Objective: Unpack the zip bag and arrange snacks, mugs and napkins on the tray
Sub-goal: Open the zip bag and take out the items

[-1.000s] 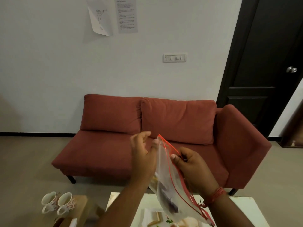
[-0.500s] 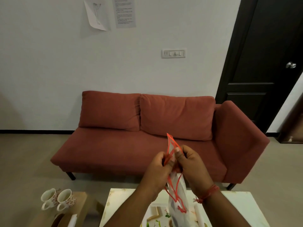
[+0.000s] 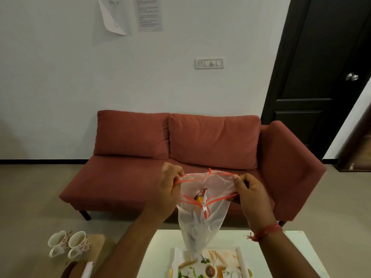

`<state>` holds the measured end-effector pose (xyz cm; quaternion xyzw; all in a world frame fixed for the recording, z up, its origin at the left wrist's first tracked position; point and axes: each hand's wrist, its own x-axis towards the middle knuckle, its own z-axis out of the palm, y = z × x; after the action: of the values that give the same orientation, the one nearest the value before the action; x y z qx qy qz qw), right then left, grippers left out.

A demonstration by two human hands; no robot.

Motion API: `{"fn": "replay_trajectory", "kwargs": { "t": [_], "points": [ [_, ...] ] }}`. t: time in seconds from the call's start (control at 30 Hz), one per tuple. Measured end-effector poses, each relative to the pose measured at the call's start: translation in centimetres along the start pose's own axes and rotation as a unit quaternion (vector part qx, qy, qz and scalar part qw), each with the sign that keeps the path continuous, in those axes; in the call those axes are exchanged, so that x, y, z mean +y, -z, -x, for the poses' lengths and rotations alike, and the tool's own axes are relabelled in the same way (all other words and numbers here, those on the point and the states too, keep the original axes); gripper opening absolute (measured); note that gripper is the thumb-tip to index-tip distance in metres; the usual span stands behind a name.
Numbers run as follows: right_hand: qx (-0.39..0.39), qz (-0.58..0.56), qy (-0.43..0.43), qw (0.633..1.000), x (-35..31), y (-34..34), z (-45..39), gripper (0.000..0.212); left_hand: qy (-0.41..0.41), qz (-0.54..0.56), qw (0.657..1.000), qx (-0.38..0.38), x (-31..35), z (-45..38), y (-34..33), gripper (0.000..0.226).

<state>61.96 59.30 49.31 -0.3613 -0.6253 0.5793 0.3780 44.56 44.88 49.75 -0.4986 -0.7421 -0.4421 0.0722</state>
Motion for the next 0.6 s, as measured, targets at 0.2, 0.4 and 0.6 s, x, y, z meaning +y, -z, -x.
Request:
{"fn": "replay_trajectory", "kwargs": {
  "t": [0.2, 0.4, 0.6],
  "points": [
    [-0.026, -0.020, -0.011, 0.999, 0.2, -0.2, 0.5, 0.024, -0.078, -0.102, 0.984, -0.123, -0.1, -0.6, 1.7, 0.035],
    [-0.042, 0.012, -0.016, 0.999, 0.7, 0.0, 1.0, 0.024, -0.029, -0.091, 0.992, -0.079, -1.9, -1.7, 2.5, 0.027],
    [-0.090, 0.057, -0.030, 0.994, 0.7, -0.8, 3.2, 0.026, 0.075, -0.067, 0.991, -0.093, -2.3, -2.5, 2.1, 0.031]
  ]
}}
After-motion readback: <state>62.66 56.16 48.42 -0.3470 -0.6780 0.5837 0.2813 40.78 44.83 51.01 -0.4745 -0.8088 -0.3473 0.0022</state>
